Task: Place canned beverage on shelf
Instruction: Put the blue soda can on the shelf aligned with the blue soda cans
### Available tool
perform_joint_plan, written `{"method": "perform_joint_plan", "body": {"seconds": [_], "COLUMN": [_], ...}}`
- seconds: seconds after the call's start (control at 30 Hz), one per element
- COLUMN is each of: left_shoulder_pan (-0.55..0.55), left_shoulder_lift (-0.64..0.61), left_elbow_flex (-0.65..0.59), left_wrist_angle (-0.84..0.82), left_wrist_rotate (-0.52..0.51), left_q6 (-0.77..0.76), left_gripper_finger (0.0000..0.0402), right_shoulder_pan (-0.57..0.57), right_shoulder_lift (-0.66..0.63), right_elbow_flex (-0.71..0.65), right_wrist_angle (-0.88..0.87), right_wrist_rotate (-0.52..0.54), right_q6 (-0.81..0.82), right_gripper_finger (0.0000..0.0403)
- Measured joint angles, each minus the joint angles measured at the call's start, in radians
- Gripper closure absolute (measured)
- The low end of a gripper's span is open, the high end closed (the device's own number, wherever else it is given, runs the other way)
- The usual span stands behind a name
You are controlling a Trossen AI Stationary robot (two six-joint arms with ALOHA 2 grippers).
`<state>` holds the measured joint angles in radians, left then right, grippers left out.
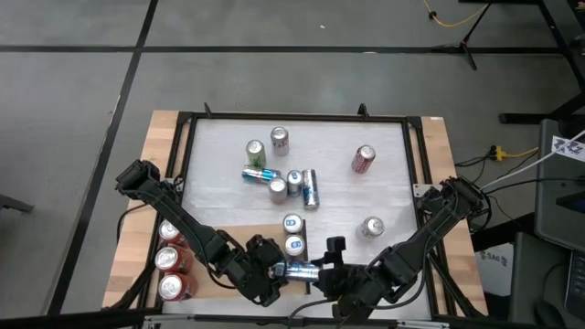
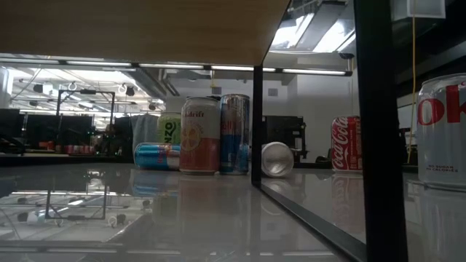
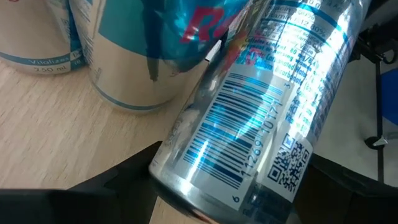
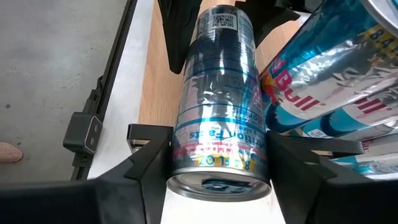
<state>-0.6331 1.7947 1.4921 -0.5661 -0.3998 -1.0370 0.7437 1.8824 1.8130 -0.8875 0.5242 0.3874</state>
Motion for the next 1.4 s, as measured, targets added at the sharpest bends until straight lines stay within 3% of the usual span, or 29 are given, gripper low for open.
{"method": "perform_joint_plan", "body": {"seconds": [0.43,0.77,0.97,1.4], "left_shoulder_pan": [-0.002,-0.009,-0.01,0.008], "left_shoulder_lift": [-0.027,-0.064,-0.064,-0.064], "left_elbow_flex": [-0.001,-0.001,-0.001,-0.001], "left_wrist_angle": [-0.026,-0.073,-0.081,-0.075], "left_wrist_rotate": [0.095,0.112,0.183,0.173], "left_q6": [0.0,0.0,0.0,-0.005], "left_gripper_finger": [0.0107,0.0107,0.0107,0.0107], "right_shoulder_pan": [0.0,0.0,0.0,0.0], "right_shoulder_lift": [0.0,0.0,0.0,0.0], "right_elbow_flex": [0.0,0.0,0.0,0.0], "right_wrist_angle": [0.001,-0.002,-0.003,-0.002], "right_wrist_rotate": [-0.028,-0.03,-0.029,-0.029], "right_q6": [0.0,0.0,0.0,0.0], "right_gripper_finger": [0.0183,0.0182,0.0182,0.0182]}}
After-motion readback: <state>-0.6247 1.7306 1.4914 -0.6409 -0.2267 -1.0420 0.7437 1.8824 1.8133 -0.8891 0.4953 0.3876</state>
